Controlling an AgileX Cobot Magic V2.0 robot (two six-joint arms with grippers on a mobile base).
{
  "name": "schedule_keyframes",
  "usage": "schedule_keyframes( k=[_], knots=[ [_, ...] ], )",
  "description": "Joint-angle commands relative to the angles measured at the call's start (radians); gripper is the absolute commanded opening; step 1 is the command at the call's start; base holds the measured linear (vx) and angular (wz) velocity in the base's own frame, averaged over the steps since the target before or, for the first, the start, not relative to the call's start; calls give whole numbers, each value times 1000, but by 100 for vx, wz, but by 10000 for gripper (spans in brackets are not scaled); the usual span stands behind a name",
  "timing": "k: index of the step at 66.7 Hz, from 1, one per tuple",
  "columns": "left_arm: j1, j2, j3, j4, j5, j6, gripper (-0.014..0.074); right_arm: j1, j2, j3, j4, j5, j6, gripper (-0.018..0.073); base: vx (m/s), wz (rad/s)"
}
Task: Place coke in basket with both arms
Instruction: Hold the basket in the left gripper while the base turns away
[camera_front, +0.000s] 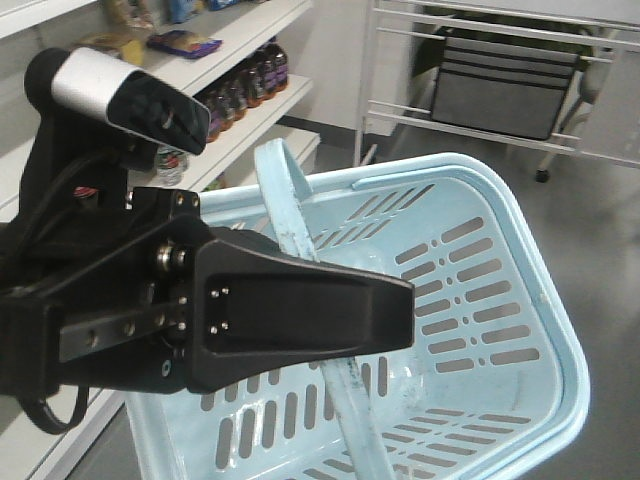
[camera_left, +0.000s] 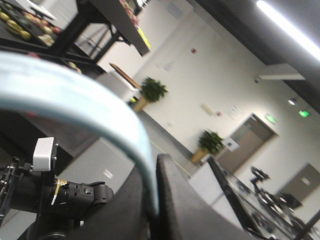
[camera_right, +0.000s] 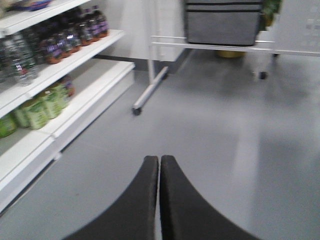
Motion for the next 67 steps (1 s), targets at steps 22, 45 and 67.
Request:
schedule_keyframes(
  k=[22,45,67],
  knots=[
    [-6,-27,-33,-89,-187,9,-6,-7,-18,11,-7,-72,-8,-4,16,-65],
    [-6,-27,-33,-89,-187,9,-6,-7,-18,11,-7,-72,-8,-4,19,-50],
    [-6,-27,-33,-89,-187,9,-6,-7,-18,11,-7,-72,-8,-4,22,-30]
  ],
)
